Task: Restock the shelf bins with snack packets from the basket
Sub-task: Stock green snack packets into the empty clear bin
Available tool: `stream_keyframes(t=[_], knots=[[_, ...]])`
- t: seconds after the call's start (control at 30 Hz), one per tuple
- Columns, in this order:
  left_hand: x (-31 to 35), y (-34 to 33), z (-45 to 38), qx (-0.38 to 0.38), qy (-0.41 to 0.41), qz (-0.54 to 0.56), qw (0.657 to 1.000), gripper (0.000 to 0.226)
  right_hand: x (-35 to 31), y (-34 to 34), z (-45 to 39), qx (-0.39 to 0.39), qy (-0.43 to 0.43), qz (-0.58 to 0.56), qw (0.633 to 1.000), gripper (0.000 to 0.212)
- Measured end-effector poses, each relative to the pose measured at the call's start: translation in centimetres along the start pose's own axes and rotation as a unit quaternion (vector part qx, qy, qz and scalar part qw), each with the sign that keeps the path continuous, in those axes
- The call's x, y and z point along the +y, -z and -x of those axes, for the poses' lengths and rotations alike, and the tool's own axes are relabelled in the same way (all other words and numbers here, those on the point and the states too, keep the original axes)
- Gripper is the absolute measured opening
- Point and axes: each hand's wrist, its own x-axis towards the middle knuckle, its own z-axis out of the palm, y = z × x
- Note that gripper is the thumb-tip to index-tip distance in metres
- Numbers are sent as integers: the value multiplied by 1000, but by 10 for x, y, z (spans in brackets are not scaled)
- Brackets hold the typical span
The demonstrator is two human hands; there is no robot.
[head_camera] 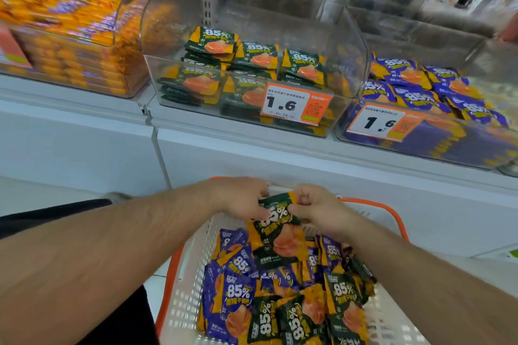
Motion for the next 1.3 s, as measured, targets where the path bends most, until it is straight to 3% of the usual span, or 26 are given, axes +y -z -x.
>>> stream_keyframes(t=[0.1,0.2,0.3,0.53,0.6,0.67,0.77,0.87,1.17,1.23,1.3], knots=[[-2,15,3,77,-19,117,990,6,-35,14,7,57,51,-40,996,9],[-3,34,11,134,-25,261,956,9,-57,20,18,133,109,-13,985,30],[-2,57,27,187,-50,367,910,11,-70,22,31,166,160,-9,973,32],[7,98,46,370,-59,444,814,8,-120,24,47,213,192,-156,945,24],[5,107,48,480,-45,410,774,4,-139,28,43,220,199,-196,935,26],[-2,116,49,586,-31,310,748,6,-161,39,32,239,193,-211,928,25],[-21,124,45,635,12,114,764,26,-194,63,0,254,148,-192,936,20],[-34,121,34,552,65,-20,831,42,-216,78,-47,246,103,-213,940,19],[-34,118,25,556,94,-62,823,55,-253,69,-160,291,22,-164,942,15],[-33,117,24,565,92,-63,817,60,-250,66,-174,295,7,-103,950,13],[-34,117,23,567,91,-63,816,62,-243,65,-182,275,1,50,960,30]])
